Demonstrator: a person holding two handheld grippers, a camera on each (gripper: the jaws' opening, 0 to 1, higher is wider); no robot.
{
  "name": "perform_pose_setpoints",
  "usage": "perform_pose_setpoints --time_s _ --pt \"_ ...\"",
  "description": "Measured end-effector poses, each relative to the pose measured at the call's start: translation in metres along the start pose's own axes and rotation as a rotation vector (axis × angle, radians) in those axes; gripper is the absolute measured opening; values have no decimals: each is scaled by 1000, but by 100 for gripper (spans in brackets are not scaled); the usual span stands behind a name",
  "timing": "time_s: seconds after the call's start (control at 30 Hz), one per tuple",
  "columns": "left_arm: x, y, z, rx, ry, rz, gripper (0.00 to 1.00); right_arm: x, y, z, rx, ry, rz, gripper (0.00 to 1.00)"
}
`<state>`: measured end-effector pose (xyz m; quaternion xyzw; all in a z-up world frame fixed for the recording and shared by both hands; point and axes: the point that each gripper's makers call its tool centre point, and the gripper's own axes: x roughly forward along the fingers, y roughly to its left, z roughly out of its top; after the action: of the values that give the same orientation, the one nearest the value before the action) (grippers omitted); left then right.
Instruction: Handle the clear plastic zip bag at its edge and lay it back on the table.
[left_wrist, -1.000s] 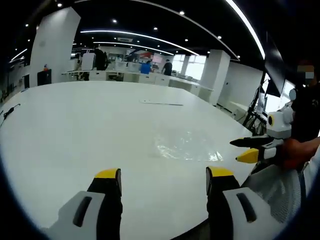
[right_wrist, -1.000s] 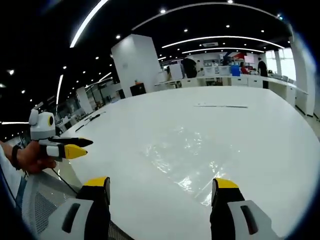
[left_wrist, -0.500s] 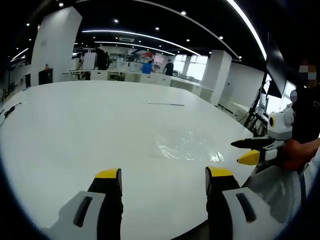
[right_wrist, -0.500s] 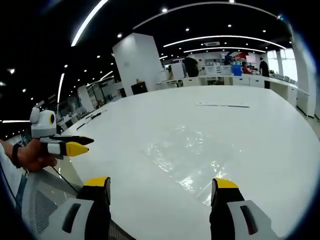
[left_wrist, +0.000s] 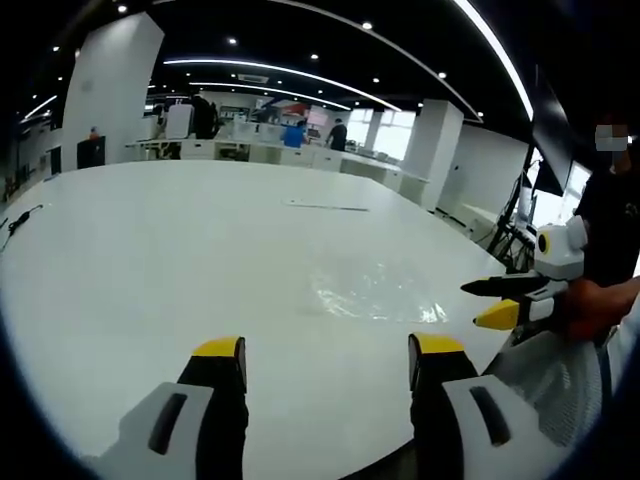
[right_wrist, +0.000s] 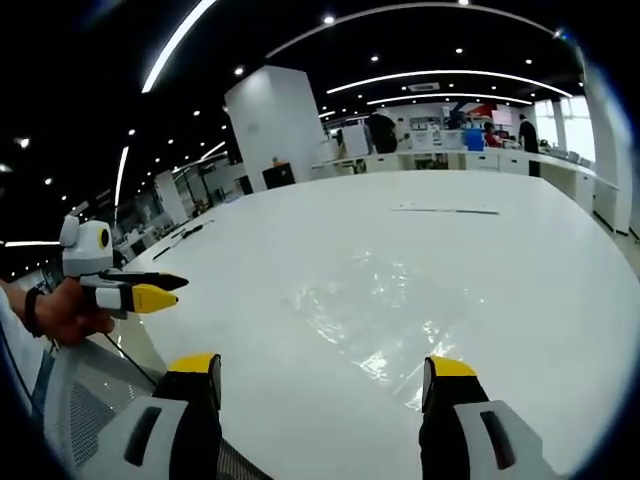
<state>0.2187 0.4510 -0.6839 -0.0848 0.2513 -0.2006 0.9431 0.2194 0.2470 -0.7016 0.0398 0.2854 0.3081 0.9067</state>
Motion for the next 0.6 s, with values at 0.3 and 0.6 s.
perform_pose_setpoints --time_s 0.3,0.6 --pt "0 -1 0 1 3 1 64 4 -2 -3 1 2 0 82" --pt "0 -3 1 5 3 -4 63 0 2 1 -2 -4 0 82"
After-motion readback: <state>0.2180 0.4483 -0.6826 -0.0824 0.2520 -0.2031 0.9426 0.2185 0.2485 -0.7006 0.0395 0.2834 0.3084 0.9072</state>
